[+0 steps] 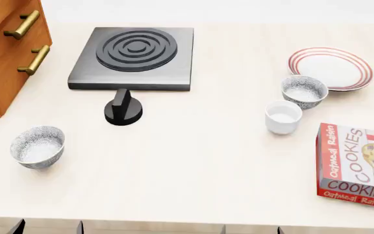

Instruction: Pick the akita bowl between the plate and the ramekin and place it on the plate.

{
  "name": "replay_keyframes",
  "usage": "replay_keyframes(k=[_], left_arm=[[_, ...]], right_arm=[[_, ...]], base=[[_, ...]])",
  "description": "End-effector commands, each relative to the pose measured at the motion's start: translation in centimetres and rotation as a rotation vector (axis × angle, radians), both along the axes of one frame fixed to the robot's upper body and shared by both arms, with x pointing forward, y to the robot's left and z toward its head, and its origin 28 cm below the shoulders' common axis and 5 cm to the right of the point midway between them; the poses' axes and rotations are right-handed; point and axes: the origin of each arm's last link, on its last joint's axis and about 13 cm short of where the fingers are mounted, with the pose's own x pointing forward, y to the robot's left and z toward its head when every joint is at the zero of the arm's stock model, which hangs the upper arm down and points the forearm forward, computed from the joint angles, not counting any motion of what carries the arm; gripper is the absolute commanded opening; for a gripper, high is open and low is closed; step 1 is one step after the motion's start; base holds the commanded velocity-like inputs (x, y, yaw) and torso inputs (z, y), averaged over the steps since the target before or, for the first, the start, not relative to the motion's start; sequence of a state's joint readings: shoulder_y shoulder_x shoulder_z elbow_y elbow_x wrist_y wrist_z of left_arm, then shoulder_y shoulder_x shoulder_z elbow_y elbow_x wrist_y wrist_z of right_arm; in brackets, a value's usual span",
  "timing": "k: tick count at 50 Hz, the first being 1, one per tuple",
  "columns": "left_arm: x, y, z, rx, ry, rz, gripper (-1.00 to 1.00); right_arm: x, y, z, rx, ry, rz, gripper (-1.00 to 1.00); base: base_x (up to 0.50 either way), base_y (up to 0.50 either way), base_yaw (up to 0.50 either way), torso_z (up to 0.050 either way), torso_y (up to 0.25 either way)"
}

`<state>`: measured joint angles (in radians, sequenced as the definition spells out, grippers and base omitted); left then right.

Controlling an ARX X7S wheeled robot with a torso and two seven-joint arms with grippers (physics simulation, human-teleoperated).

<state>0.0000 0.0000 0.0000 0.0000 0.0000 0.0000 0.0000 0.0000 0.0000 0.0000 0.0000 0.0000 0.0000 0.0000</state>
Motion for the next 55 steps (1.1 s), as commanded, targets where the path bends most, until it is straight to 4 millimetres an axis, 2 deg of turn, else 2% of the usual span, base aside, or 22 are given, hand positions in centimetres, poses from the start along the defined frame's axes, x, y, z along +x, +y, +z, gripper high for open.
replay_keyframes(k=[1,17,25,31,38,43,48,55], left_arm=[[-0.3,0.1,-0.1,-0.017,-0.005,0.005,1.00],[-0.2,0.0,-0.4,0.004,0.010,0.004,1.00],[-0.1,0.2,0.2,-0.018,-0.008,0.002,1.00],[0.0,0.6,2.9,-0.020,-0.061,-0.040,1.00],[-0.4,1.0,7.5,-0.035,-0.148,-0.074,1.00],[-1.1,1.3,10.3,-0.062,-0.189,-0.107,1.00],[-1.3,1.7,12.3,-0.076,-0.247,-0.088,1.00],[-1.3,2.1,13.2,-0.089,-0.262,-0.082,1.00]], right_arm=[[-0.5,0.0,0.1,-0.019,-0.041,-0.023,1.00],[-0.6,0.0,0.2,-0.021,-0.054,-0.018,1.00],[-0.7,-0.2,0.7,-0.010,-0.103,-0.057,1.00],[-0.6,-0.7,3.9,0.014,-0.171,-0.048,1.00],[-0.7,-1.6,8.4,0.027,-0.235,-0.028,1.00],[-0.9,-2.2,10.7,0.036,-0.247,-0.023,1.00],[-1.5,-2.6,12.9,0.003,-0.310,-0.010,1.00],[-1.8,-2.9,14.5,-0.017,-0.355,-0.013,1.00]], base=[[0.00,0.00,0.00,0.000,0.000],[0.00,0.00,0.00,0.000,0.000],[0.00,0.00,0.00,0.000,0.000],[0.22,0.00,0.00,0.000,0.000],[0.49,0.00,0.00,0.000,0.000],[0.50,0.00,0.00,0.000,0.000],[0.50,0.00,0.00,0.000,0.000],[0.50,0.00,0.00,0.000,0.000]])
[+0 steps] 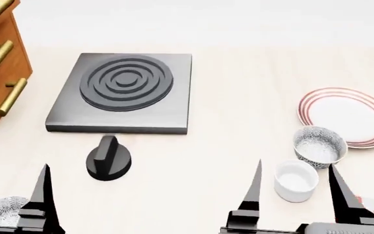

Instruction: Pick the akita bowl between the plate and the ramekin and place it on the plate.

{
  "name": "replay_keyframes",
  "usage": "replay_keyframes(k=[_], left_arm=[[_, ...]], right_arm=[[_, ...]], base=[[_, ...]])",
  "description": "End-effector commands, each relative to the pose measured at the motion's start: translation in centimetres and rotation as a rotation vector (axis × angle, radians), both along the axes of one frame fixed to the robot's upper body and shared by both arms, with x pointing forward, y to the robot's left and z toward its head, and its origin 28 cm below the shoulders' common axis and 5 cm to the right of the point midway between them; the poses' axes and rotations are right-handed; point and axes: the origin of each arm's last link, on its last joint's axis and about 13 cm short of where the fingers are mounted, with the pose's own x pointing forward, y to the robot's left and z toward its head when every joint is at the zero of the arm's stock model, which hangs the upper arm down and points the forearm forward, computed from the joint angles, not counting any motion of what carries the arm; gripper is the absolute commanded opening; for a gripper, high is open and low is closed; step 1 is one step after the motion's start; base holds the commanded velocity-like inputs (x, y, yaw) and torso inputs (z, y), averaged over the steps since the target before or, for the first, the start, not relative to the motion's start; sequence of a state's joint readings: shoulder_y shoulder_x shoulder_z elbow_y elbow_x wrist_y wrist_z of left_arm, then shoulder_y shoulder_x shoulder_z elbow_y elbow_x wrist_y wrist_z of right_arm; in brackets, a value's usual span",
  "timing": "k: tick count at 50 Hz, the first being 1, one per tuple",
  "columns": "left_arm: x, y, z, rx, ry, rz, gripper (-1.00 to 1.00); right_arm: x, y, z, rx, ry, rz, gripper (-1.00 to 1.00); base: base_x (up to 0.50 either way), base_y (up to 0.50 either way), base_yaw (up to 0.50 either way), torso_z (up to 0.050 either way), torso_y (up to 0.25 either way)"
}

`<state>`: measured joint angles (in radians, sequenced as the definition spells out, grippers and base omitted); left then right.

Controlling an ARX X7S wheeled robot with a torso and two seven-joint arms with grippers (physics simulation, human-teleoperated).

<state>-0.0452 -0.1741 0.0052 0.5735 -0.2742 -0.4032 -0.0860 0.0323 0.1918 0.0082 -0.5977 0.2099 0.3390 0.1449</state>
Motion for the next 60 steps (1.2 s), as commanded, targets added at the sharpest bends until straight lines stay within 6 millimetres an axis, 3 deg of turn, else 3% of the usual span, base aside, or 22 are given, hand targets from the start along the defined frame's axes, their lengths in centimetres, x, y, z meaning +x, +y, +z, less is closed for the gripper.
replay_keyframes(k=[1,44,60], left_arm=[[-0.8,0.7,3.1,-0.010,-0.077,-0.008,1.00],[-1.2,1.3,3.7,-0.036,-0.095,-0.008,1.00],[-0.9,1.3,5.7,-0.011,-0.083,-0.028,1.00]], right_arm=[[-1.1,-0.6,3.7,-0.044,-0.090,0.025,1.00],[-1.8,-0.8,3.9,-0.056,-0.116,0.078,1.00],[-1.6,-1.3,5.7,-0.070,-0.050,0.159,1.00]], base=[[0.50,0.00,0.00,0.000,0.000],[0.50,0.00,0.00,0.000,0.000],[-0.10,-0.21,0.00,0.000,0.000]])
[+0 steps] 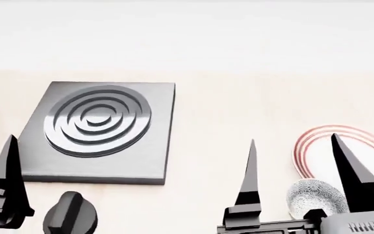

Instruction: Pick the akita bowl between the plate and the ramekin and place it on the plate.

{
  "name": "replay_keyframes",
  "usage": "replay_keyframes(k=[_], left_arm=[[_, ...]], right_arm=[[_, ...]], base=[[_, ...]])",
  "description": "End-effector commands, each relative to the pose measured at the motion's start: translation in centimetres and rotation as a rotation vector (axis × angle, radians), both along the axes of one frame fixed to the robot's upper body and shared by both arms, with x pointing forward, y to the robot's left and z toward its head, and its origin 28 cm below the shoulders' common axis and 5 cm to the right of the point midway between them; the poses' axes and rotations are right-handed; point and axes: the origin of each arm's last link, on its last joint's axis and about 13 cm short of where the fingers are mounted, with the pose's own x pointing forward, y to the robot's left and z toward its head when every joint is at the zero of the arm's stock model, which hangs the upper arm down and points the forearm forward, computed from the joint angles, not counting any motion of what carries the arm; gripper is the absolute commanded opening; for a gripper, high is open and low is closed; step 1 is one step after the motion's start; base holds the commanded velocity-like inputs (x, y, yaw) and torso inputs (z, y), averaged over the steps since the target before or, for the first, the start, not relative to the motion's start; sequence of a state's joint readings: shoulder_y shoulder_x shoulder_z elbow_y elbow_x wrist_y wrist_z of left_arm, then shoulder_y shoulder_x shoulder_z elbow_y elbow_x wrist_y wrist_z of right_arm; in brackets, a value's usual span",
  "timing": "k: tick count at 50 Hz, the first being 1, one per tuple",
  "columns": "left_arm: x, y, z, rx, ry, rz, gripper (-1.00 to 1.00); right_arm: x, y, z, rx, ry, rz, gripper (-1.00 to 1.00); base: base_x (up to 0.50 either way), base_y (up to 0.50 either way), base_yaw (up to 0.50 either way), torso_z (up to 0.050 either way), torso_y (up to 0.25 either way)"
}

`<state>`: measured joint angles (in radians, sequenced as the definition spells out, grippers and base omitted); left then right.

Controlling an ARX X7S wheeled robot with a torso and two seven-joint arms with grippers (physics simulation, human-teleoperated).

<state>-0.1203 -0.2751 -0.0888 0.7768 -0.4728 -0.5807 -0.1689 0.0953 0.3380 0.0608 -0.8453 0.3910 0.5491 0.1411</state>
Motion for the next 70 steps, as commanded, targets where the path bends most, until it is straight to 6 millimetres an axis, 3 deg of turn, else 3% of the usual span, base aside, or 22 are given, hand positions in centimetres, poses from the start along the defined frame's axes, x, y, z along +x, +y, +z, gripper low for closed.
replay_keyframes(k=[1,24,40,50,70], left_arm=[[0.0,-0.1,1.2,0.016,0.006,-0.019,1.00],[0.1,-0.2,2.1,0.030,-0.002,-0.039,1.00],[0.0,-0.1,2.1,0.024,-0.005,-0.037,1.00],[0.0,-0.1,2.0,0.021,-0.003,-0.030,1.00],[0.1,0.1,1.8,0.012,0.015,-0.019,1.00]], right_arm=[[0.0,-0.3,1.1,-0.010,0.031,0.036,1.00],[-0.1,-0.8,2.5,-0.019,0.034,0.058,1.00],[-0.2,-0.8,2.4,-0.011,0.030,0.051,1.00],[-0.1,-0.7,1.8,-0.009,0.046,0.041,1.00],[-0.1,-0.5,1.9,-0.049,0.009,0.033,1.00]], base=[[-0.27,-0.50,0.00,0.000,0.000],[-0.26,-0.50,0.00,0.000,0.000],[-0.17,-0.50,0.00,0.000,0.000],[0.00,0.00,0.00,0.000,0.000],[0.47,-0.03,0.00,0.000,0.000]])
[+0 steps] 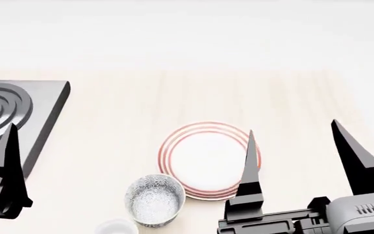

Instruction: Pick the akita bowl between the plate and the ramekin and place it on the plate.

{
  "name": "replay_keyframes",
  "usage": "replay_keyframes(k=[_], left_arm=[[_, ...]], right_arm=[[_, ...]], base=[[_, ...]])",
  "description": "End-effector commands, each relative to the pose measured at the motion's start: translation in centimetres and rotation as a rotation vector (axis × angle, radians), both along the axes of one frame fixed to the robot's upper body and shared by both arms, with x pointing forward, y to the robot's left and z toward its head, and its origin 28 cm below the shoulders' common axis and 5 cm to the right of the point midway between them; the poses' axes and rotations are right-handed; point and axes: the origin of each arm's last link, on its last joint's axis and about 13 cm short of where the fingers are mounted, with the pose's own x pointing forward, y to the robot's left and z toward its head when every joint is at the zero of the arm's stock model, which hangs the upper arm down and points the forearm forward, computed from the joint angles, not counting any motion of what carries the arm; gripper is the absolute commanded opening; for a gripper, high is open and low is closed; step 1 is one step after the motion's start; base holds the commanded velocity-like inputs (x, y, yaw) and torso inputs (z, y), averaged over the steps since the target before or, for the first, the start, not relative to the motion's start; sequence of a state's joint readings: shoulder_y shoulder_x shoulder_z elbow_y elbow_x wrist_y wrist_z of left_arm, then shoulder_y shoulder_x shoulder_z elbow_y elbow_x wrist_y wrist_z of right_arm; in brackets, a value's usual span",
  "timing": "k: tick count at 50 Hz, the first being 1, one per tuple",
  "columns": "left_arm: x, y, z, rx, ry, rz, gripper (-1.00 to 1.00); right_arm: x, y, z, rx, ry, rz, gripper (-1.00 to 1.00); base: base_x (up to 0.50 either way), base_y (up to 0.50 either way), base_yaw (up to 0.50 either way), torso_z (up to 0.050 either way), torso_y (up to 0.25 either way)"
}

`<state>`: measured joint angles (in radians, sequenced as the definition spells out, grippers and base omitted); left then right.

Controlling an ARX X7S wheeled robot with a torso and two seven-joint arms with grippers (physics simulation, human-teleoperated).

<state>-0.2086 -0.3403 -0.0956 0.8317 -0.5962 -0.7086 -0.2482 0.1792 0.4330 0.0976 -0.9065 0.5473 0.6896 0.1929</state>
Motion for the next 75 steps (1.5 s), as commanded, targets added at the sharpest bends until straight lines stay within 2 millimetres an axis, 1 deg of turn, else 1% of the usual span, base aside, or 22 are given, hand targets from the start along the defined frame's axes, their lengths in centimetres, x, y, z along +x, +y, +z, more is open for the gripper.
replay_keyframes(k=[1,12,17,22,28,31,32,35,38,40,43,47,50,55,57,59,62,64,65,68,69,75], left_arm=[[0.1,0.1,-0.2,-0.002,0.008,0.008,1.00],[0.8,0.2,-0.3,0.000,0.039,0.019,1.00],[1.0,0.4,0.0,0.010,0.046,0.022,1.00],[1.1,0.4,0.3,0.037,0.050,0.010,1.00],[1.2,0.5,1.4,0.063,0.054,0.001,1.00],[1.1,0.5,1.7,0.078,0.048,0.002,1.00],[1.3,0.5,1.8,0.077,0.051,0.003,1.00],[1.9,0.8,1.8,0.080,0.072,0.029,1.00],[2.1,0.9,1.8,0.105,0.066,0.057,1.00],[2.2,1.0,1.6,0.114,0.071,0.064,1.00],[2.3,1.1,1.4,0.112,0.079,0.086,1.00],[2.4,1.1,1.4,0.115,0.072,0.092,1.00],[2.5,1.1,1.5,0.120,0.068,0.091,1.00],[2.5,1.2,1.5,0.123,0.070,0.090,1.00],[2.4,1.1,1.5,0.126,0.068,0.086,1.00],[2.3,1.1,1.5,0.128,0.067,0.083,1.00],[2.1,1.2,1.6,0.126,0.064,0.080,1.00],[2.0,1.2,1.5,0.123,0.065,0.080,1.00],[2.0,1.3,1.5,0.122,0.066,0.080,1.00],[2.0,1.3,1.4,0.111,0.074,0.078,1.00],[2.1,1.4,1.5,0.099,0.086,0.074,1.00],[2.0,1.3,1.4,0.102,0.081,0.068,1.00]], right_arm=[[0.1,0.1,0.0,-0.014,-0.007,-0.002,1.00],[0.3,0.0,0.2,-0.014,0.011,0.015,1.00],[0.6,0.1,0.2,-0.045,0.036,0.017,1.00],[0.9,0.1,1.1,-0.055,0.051,0.001,1.00],[1.7,0.2,2.0,-0.090,0.079,-0.007,1.00],[1.9,0.2,2.5,-0.133,0.087,0.019,1.00],[2.2,0.3,3.1,-0.166,0.097,0.038,1.00],[2.9,0.3,3.7,-0.193,0.109,0.040,1.00],[3.5,0.4,4.0,-0.233,0.107,0.049,1.00],[4.0,0.5,4.1,-0.300,0.089,0.072,1.00],[5.1,0.7,4.2,-0.350,0.110,0.095,1.00],[5.7,0.9,4.6,-0.414,0.101,0.150,1.00],[6.3,1.3,4.6,-0.524,0.101,0.224,1.00],[7.1,1.9,5.8,-0.620,0.100,0.315,1.00],[7.5,2.2,5.9,-0.667,0.121,0.364,1.00],[7.8,2.3,5.9,-0.704,0.112,0.372,1.00],[8.5,2.5,6.3,-0.771,0.150,0.395,1.00],[8.7,2.6,6.1,-0.789,0.139,0.388,1.00],[8.9,2.6,6.5,-0.808,0.152,0.392,1.00],[9.5,2.8,6.6,-0.839,0.164,0.409,1.00],[9.7,2.9,6.6,-0.861,0.197,0.427,1.00],[10.5,3.3,6.1,-0.975,0.232,0.455,1.00]], base=[[0.50,-0.03,0.00,0.000,0.000],[0.50,-0.03,0.00,0.000,0.000],[0.50,-0.01,0.00,0.000,0.000],[0.09,0.00,0.00,0.000,0.000],[0.00,0.00,0.00,0.000,0.000],[0.00,0.00,0.00,0.000,0.000],[0.00,0.00,0.00,0.000,0.000],[0.00,0.00,0.00,0.000,0.000],[0.00,0.00,0.00,0.000,0.000],[0.00,0.00,0.00,0.000,0.000],[0.00,0.00,0.00,0.000,0.000],[0.00,0.00,0.00,0.000,0.000],[0.00,0.00,0.00,0.000,0.000],[0.00,0.00,0.00,0.000,0.000],[0.00,0.00,0.00,0.000,0.000],[0.00,0.00,0.00,0.000,0.000],[0.00,0.00,0.00,0.000,0.000],[0.00,0.00,0.00,0.000,0.000],[0.00,0.00,0.00,0.000,0.000],[0.00,0.00,0.00,0.000,0.000],[0.00,0.00,0.00,0.000,0.000],[0.00,0.00,0.00,0.000,0.000]])
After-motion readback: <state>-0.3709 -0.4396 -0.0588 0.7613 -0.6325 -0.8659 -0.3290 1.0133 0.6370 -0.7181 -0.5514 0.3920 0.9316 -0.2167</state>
